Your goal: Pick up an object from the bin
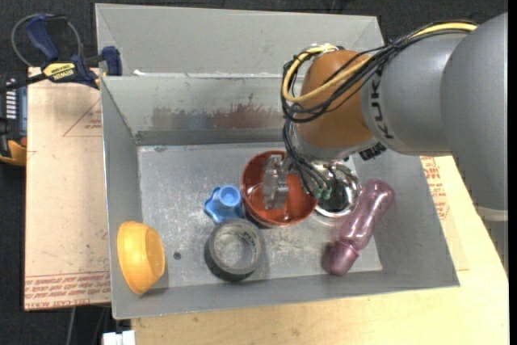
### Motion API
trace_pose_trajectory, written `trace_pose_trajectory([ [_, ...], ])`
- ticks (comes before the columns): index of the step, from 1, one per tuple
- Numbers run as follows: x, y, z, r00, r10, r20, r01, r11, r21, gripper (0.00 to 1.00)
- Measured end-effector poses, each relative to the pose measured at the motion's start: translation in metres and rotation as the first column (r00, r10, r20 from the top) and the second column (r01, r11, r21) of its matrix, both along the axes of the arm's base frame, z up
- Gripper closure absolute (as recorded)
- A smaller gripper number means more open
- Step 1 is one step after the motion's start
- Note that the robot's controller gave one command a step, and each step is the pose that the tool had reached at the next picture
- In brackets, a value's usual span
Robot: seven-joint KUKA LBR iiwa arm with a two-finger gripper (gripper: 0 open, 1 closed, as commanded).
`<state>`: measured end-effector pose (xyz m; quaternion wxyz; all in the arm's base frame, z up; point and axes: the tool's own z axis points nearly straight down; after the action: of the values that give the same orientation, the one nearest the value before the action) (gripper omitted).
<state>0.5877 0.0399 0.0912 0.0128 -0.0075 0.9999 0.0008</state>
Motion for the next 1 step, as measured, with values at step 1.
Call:
trace_pose_trajectory([
  [1, 0.0000, 0.0000, 0.0000, 1.000, 0.000, 0.000, 0.000, 1.000, 0.000, 1.00],
])
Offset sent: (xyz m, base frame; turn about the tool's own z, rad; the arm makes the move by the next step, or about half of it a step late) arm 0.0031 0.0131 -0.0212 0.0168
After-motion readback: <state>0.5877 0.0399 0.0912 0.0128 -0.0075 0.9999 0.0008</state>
